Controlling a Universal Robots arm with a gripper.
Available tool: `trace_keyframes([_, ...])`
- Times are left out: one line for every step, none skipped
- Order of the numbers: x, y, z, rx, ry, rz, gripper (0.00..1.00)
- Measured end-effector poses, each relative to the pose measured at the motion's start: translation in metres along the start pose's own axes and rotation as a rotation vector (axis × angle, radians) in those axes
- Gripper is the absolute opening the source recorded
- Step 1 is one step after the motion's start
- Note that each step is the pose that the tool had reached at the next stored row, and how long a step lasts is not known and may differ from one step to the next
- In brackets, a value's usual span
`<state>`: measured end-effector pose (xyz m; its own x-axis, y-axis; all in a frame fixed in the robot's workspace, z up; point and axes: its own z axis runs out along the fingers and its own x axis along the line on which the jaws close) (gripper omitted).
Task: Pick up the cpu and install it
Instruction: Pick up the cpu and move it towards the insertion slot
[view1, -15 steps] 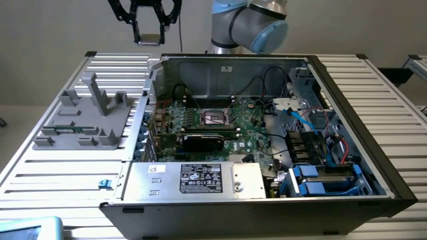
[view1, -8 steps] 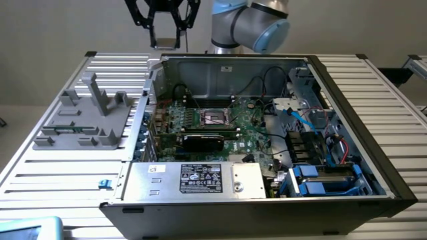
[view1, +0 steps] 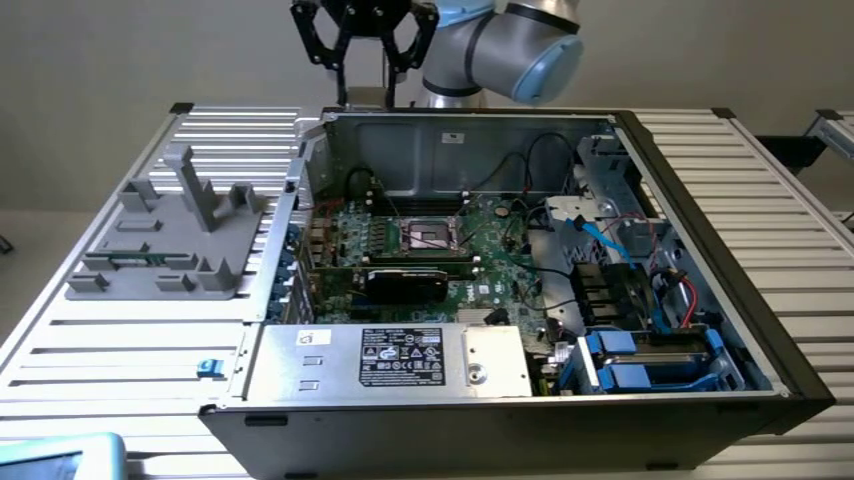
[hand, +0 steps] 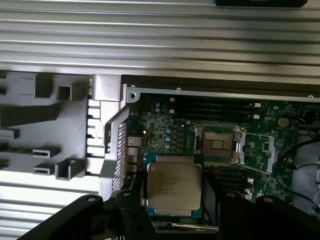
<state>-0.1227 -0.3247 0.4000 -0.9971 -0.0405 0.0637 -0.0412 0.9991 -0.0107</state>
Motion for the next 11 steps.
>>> trace_keyframes([-0.005, -0.0002, 0.0006, 0.0000, 0.0000, 0.000, 0.56])
trace_keyframes([-0.009, -0.0004, 0.0010, 0.0001, 0.0000, 0.000, 0.56])
trace_keyframes([-0.014, -0.0007, 0.0014, 0.0000, 0.0000, 0.000, 0.56])
trace_keyframes([-0.018, -0.0009, 0.0016, 0.0000, 0.0001, 0.000, 0.56])
trace_keyframes([-0.023, -0.0011, 0.0019, 0.0000, 0.0000, 0.000, 0.56])
trace_keyframes([-0.027, -0.0013, 0.0022, 0.0001, 0.0000, 0.000, 0.56])
trace_keyframes([-0.032, -0.0015, 0.0025, 0.0000, 0.0001, 0.000, 0.56])
trace_keyframes([-0.037, -0.0016, 0.0029, 0.0000, 0.0000, 0.000, 0.56])
trace_keyframes([-0.041, -0.0018, 0.0032, 0.0000, 0.0000, 0.000, 0.56])
trace_keyframes([-0.046, -0.0020, 0.0036, 0.0000, 0.0000, 0.000, 0.56])
trace_keyframes([-0.050, -0.0023, 0.0037, 0.0000, 0.0001, 0.000, 0.56])
